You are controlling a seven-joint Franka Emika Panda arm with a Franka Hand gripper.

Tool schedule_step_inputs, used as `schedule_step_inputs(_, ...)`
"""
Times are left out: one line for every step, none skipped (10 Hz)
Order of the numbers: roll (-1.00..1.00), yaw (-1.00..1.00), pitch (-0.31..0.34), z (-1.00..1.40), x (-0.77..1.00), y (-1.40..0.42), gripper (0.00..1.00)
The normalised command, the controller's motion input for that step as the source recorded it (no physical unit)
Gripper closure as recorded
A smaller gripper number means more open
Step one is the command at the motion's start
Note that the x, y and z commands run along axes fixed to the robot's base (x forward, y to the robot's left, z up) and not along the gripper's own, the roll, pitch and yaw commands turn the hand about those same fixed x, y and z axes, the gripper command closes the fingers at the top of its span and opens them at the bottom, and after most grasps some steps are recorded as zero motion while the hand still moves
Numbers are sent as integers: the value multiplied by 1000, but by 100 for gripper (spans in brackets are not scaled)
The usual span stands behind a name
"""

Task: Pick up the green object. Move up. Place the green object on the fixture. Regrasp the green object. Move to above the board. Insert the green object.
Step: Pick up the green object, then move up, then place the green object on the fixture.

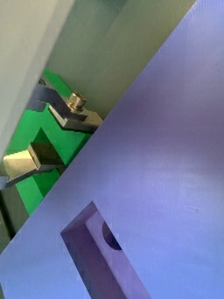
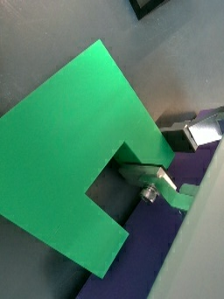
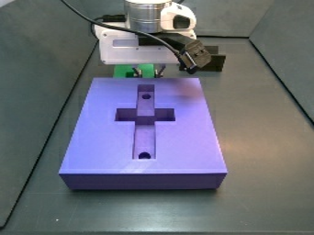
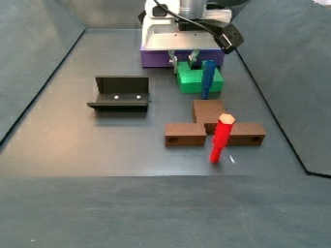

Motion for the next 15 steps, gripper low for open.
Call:
schedule_step_inputs(0,0,0,0,0,0,100)
schedule_step_inputs(0,0,0,0,0,0,100)
schedule_step_inputs(0,0,0,0,0,0,100)
schedule_step_inputs(0,0,0,833,0,0,100)
schedule_step_inputs(5,4,11,811,-7,56,100)
schedule_step_inputs(-5,0,51,709,-50,54,100)
schedule_step_inputs(-92,-4,64,277,-9,25,100)
schedule_step_inputs(0,0,0,-46,0,0,100)
schedule_step_inputs(-317,-34,0,203,146,0,100)
schedule_step_inputs(-686,-49,0,591,491,0,100)
schedule_step_inputs(-811,-111,0,677,669,0,100)
schedule_step_inputs(-783,-206,0,726,771,0,100)
schedule_step_inputs(-763,-323,29,789,860,43,100)
schedule_step_inputs(-729,-337,60,811,863,40,100)
schedule_step_inputs(-686,-311,103,809,866,66,100)
